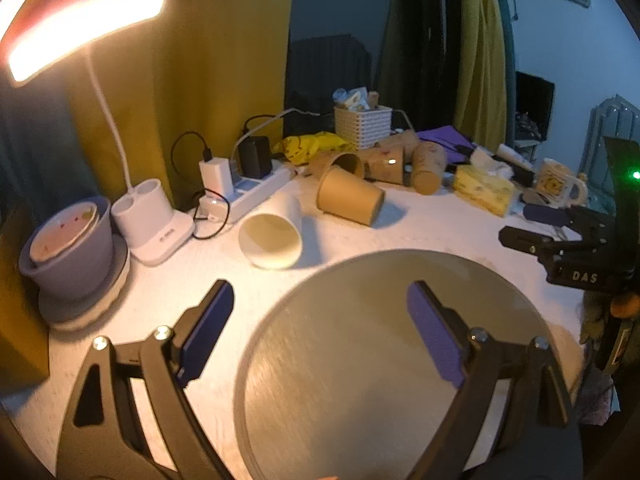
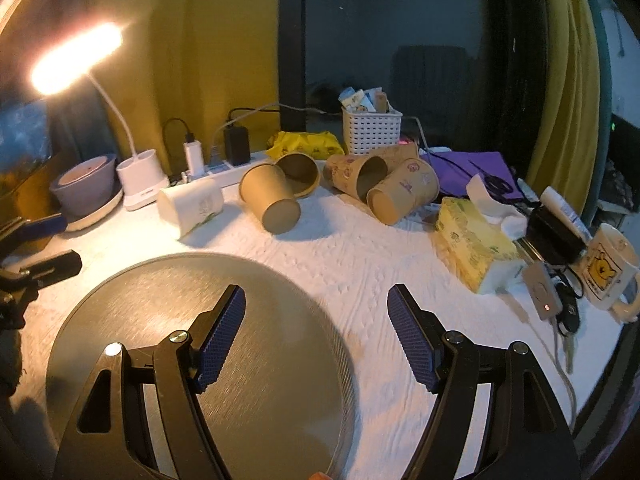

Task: Flip cup upright
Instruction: 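Move the left tool to the white paper cup and close around its rim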

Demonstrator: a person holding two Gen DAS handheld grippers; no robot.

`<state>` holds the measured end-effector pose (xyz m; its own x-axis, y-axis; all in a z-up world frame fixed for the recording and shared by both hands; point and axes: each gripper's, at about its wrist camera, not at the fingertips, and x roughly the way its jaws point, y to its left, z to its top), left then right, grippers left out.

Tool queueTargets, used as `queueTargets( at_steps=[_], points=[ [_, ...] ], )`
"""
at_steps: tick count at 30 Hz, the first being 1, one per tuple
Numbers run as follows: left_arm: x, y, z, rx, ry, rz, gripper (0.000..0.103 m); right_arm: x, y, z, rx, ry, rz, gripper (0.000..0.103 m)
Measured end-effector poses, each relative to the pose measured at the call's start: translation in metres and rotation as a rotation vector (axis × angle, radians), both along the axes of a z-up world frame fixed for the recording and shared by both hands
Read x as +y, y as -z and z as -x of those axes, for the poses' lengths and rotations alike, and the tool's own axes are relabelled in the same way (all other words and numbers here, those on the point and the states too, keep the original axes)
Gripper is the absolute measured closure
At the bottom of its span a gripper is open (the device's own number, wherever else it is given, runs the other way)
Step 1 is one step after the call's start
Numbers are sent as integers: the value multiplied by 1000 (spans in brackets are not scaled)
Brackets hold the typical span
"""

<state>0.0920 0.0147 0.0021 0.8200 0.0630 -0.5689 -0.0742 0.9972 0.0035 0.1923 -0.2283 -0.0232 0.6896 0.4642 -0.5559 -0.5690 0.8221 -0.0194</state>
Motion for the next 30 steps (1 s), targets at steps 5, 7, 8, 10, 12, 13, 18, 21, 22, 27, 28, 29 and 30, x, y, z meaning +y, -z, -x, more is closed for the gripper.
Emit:
queueTargets(
  at_steps=[5, 7, 8, 10, 12, 13, 18, 21, 22, 27, 28, 29, 30],
  points=[
    [16, 7, -46, 63, -15, -34, 14, 9, 9, -40, 58, -13, -4, 27],
    [21, 12, -63, 74, -18, -79, 14, 12, 14, -55, 85, -8, -8, 27],
    [23, 14, -73, 85, -16, -89, 14, 12, 16, -60, 89, -10, -16, 27],
    [29, 17, -90, 93, -7, -96, 14, 14, 19, -69, 97, -12, -22, 27],
    [34, 21, -107, 107, -4, -113, 14, 16, 22, -76, 109, -13, -29, 27],
    [35, 23, -114, 115, -3, -119, 14, 17, 23, -80, 115, -13, -30, 27],
    [45, 42, -150, 177, -12, -134, 14, 21, 30, -90, 139, -10, -19, 27],
    [50, 55, -165, 217, -19, -133, 14, 23, 35, -96, 153, -8, -11, 27],
    [50, 57, -169, 228, -17, -133, 14, 23, 36, -98, 156, -7, -9, 27],
    [50, 71, -179, 290, 7, -130, 18, 22, 40, -101, 173, -4, -13, 27],
    [50, 74, -179, 304, 11, -126, 29, 22, 40, -100, 170, -5, -12, 27],
    [50, 76, -180, 321, 10, -124, 32, 22, 39, -99, 168, -6, -10, 27],
    [50, 77, -178, 324, 10, -120, 32, 22, 38, -97, 165, -8, -10, 27]
  ],
)
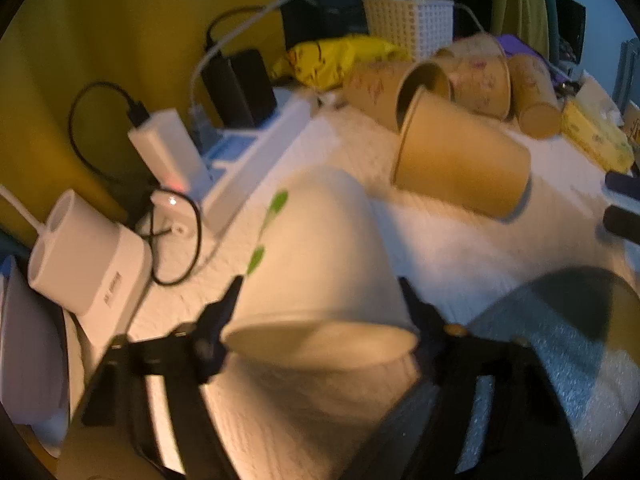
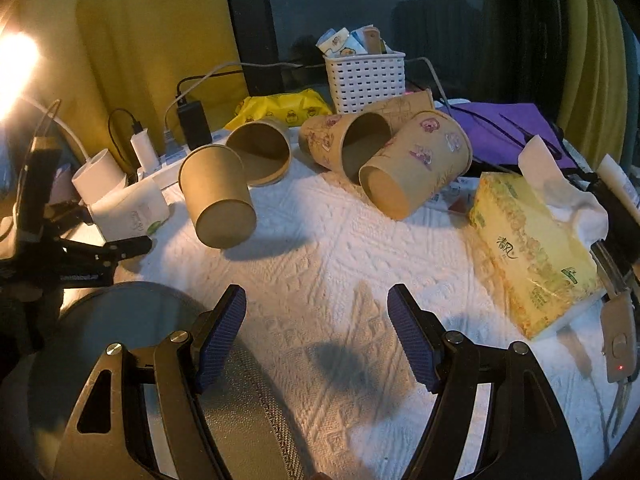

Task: Flip cup upright
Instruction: 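Move the left tool to the white paper cup and close around its rim, then lift the white cup with the left tool and carry it over the mat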

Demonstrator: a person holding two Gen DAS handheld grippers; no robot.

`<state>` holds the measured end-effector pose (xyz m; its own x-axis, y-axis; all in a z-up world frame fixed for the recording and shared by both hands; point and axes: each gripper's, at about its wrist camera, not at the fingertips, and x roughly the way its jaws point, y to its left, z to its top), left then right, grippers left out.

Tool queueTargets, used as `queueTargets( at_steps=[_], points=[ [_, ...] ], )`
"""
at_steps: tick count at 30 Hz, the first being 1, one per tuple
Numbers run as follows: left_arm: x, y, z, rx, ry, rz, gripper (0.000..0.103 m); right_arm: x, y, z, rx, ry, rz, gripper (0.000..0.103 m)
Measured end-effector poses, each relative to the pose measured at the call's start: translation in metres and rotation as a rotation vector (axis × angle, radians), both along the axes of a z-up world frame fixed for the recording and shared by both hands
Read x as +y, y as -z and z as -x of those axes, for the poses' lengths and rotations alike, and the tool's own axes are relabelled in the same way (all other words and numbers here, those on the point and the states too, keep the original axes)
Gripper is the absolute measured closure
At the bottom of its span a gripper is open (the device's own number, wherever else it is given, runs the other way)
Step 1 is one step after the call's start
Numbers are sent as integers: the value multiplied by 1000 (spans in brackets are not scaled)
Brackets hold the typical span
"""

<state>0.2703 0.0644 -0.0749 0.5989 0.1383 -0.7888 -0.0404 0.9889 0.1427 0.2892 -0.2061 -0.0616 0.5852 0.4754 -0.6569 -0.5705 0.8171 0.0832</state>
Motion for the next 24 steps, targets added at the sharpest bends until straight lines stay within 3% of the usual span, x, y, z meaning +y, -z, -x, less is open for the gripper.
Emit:
queueTargets(
  at_steps=[7, 17, 24],
  points=[
    [-12, -17, 24, -42, 41, 21, 34, -7, -14, 21, -18, -14, -16, 27],
    [-66, -45, 88, -97, 173, 76, 34, -28, -32, 74, -66, -11, 3, 27],
    [-107, -60, 136, -122, 296, 191, 34, -49, -45, 121, -112, 4, 2, 27]
  ],
)
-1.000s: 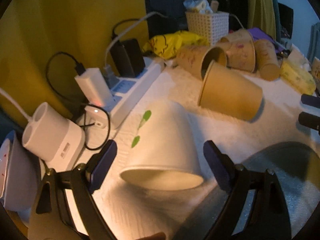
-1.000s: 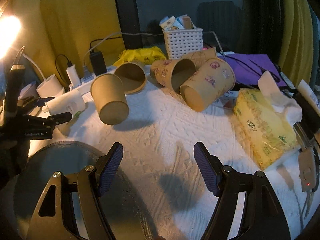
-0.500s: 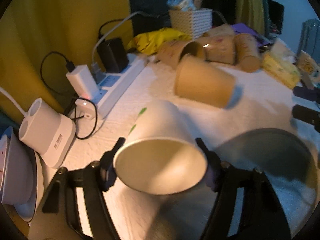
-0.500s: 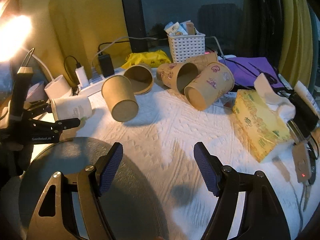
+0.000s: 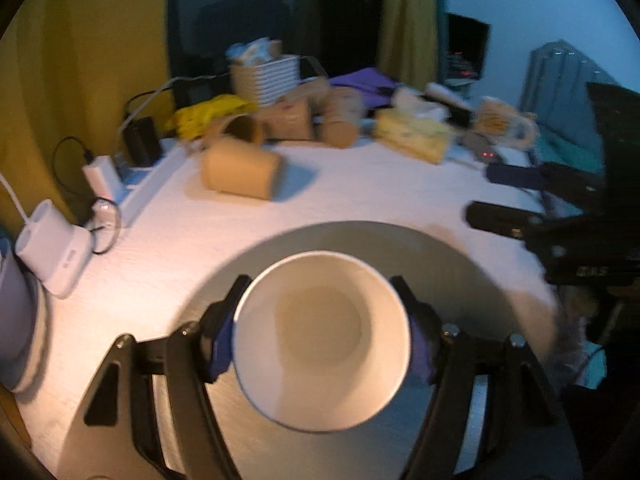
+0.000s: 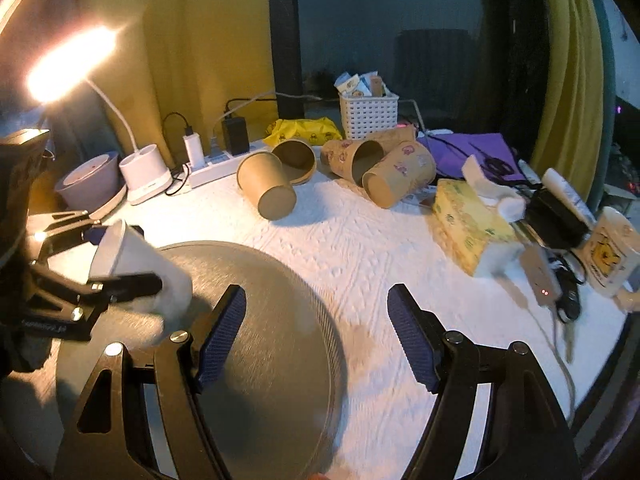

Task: Flip cup upright
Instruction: 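Lift the white cup with the left tool and carry it over the mat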

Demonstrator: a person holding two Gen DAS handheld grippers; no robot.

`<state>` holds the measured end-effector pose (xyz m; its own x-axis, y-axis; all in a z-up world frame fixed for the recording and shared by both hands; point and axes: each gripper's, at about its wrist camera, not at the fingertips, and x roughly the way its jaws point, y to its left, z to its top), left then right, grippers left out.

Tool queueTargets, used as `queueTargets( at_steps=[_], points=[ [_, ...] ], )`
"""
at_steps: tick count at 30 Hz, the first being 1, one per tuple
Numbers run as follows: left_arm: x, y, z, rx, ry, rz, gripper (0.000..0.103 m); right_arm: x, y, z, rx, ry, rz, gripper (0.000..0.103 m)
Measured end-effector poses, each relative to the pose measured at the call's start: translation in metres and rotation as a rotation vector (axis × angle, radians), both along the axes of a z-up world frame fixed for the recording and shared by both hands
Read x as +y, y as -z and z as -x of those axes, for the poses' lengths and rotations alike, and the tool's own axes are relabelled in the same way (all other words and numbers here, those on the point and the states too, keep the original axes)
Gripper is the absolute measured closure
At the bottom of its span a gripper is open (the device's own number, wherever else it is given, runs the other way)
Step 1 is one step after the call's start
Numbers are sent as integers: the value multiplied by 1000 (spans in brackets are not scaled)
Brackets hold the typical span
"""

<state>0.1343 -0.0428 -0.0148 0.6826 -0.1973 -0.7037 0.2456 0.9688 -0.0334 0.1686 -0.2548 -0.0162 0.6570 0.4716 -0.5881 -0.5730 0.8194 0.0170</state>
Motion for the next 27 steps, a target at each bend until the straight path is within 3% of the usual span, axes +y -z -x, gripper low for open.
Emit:
queueTargets(
  at_steps=[8, 12, 16, 20, 22, 27],
  points=[
    [-42, -7, 42, -9, 123, 116, 34, -29, -2, 48, -21, 31, 32, 27],
    [-45, -2, 46, 17, 148, 137, 33, -39, -3, 61, -24, 35, 40, 27],
    [-23, 7, 46, 59, 106, 208, 32, -34, -2, 61, -22, 21, 40, 27],
    [-2, 24, 40, 112, 49, 197, 26, -19, 1, 61, -18, -27, 48, 27],
    [7, 33, 39, 133, 24, 187, 16, -9, 3, 60, -13, -55, 55, 27],
    [17, 41, 44, 136, 25, 189, 15, 13, 9, 58, -7, -121, 89, 27]
  ],
)
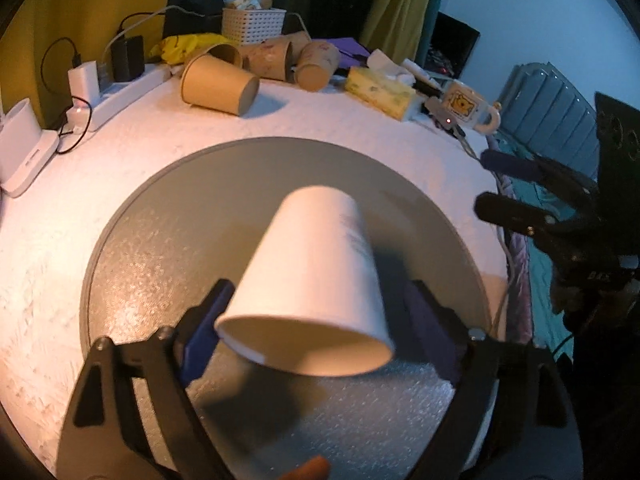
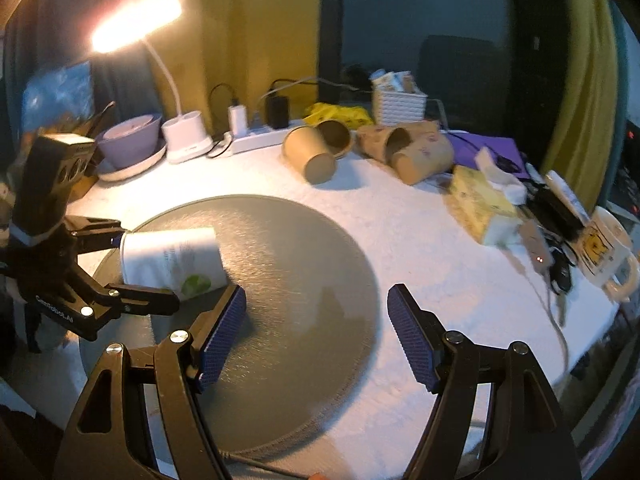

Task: Flip cup upright
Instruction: 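Lift the white cup with the left tool and carry it over the mat, then grasp the cup rim with the right tool while the left tool holds it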

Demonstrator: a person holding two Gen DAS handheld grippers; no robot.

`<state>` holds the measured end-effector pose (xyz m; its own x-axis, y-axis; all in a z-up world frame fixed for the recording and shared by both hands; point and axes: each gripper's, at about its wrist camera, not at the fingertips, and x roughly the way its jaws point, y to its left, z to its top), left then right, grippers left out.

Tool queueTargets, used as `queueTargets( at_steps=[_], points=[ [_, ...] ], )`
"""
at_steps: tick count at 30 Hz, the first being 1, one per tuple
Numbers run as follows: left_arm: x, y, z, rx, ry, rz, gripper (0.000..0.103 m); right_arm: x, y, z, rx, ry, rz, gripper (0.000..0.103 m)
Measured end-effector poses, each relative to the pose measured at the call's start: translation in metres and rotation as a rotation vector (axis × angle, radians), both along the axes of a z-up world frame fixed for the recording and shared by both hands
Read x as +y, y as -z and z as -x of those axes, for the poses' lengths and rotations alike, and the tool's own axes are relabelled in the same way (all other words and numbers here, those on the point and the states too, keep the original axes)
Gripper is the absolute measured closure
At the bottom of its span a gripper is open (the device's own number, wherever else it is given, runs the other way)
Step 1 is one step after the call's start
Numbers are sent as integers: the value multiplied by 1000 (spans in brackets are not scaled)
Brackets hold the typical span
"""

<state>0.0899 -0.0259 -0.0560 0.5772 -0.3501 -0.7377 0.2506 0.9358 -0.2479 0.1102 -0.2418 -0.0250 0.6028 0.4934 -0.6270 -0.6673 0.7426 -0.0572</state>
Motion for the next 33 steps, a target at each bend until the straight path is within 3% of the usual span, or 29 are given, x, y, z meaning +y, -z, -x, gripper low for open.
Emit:
queueTargets(
  at_steps=[13, 19, 27, 33],
  points=[
    [8, -10, 15, -47, -4, -17, 15, 40, -5, 1, -15, -217, 89, 27],
    [20, -16, 32, -87, -41, -9, 15, 72, -12, 7, -53, -478, 212, 27],
    [42, -16, 55, -112, -103, -7, 15, 131, -6, 28, -192, -953, 500, 27],
    [73, -15, 74, -128, -203, -14, 15, 171, 5, 29, -225, -1068, 622, 27]
  ],
)
